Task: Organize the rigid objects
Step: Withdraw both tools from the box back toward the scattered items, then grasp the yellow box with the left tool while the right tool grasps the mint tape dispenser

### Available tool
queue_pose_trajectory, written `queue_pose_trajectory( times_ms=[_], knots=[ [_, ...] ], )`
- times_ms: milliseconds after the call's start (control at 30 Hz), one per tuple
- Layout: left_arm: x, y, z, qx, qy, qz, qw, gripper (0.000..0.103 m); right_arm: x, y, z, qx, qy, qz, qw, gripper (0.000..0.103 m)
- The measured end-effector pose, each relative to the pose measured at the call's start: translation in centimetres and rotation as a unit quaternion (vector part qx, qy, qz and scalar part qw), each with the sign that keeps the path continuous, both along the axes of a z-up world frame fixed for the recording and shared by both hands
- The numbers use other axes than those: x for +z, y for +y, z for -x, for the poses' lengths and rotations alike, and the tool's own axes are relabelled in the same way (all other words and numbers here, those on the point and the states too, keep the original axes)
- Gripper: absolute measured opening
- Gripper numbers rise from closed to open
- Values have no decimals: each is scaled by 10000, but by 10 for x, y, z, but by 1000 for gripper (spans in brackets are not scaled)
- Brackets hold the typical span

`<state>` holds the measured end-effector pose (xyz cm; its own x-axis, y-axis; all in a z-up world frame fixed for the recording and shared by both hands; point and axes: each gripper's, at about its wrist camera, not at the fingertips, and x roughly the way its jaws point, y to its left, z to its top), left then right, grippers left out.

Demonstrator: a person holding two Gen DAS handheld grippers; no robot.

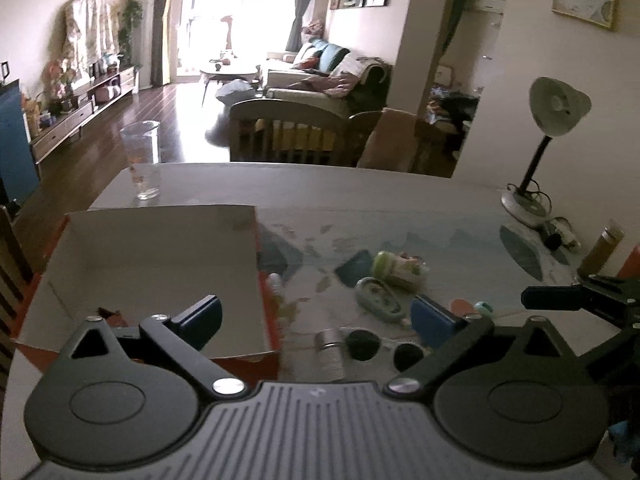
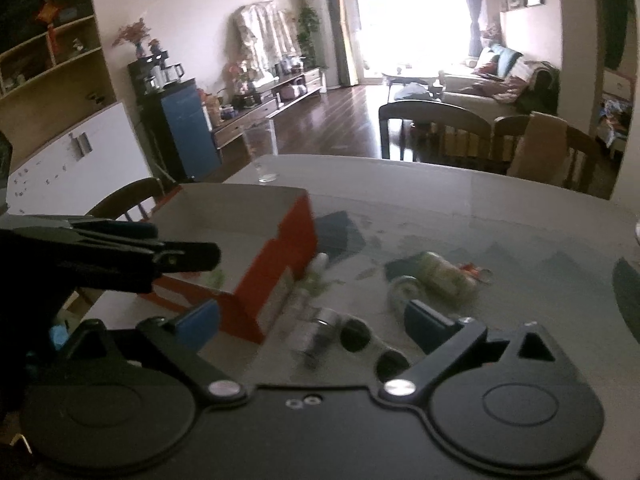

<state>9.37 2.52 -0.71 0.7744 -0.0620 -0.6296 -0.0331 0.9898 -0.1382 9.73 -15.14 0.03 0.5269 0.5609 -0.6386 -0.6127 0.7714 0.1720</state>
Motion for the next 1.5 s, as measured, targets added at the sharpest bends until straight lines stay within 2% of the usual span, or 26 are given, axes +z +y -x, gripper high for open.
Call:
queue_pose_trajectory(
  times_ms=[133, 333, 667, 800, 933, 1067, 1233, 1500],
  knots=[
    [-9, -19, -8, -61, -24, -88, 9999, 103, -10, -27, -8, -201, 56, 47, 9998, 99],
    [-29, -45, -23, -254, 300, 11, 9992, 103, -27, -60, -18, -378, 161, 191, 9990, 99],
    [-70, -85, -42, -449, 663, -243, 9965, 103, -58, -98, -48, -700, 340, 517, 9956, 98],
    [-80, -100, -51, -586, 758, -217, 9952, 103, -70, -109, -64, -816, 371, 636, 9939, 97],
    [-90, -121, -61, -721, 818, -324, 9935, 103, -83, -113, -84, -836, 362, 802, 9926, 93],
    [-105, -143, -74, -713, 941, -498, 9918, 103, -100, -118, -104, -807, 396, 989, 9910, 84],
    [-122, -166, -85, -764, 1108, -593, 9891, 103, -121, -127, -124, -838, 543, 1211, 9876, 80],
    [-147, -177, -100, -637, 1554, -165, 9857, 103, -146, -138, -146, -803, 698, 1417, 9842, 71]
  ],
)
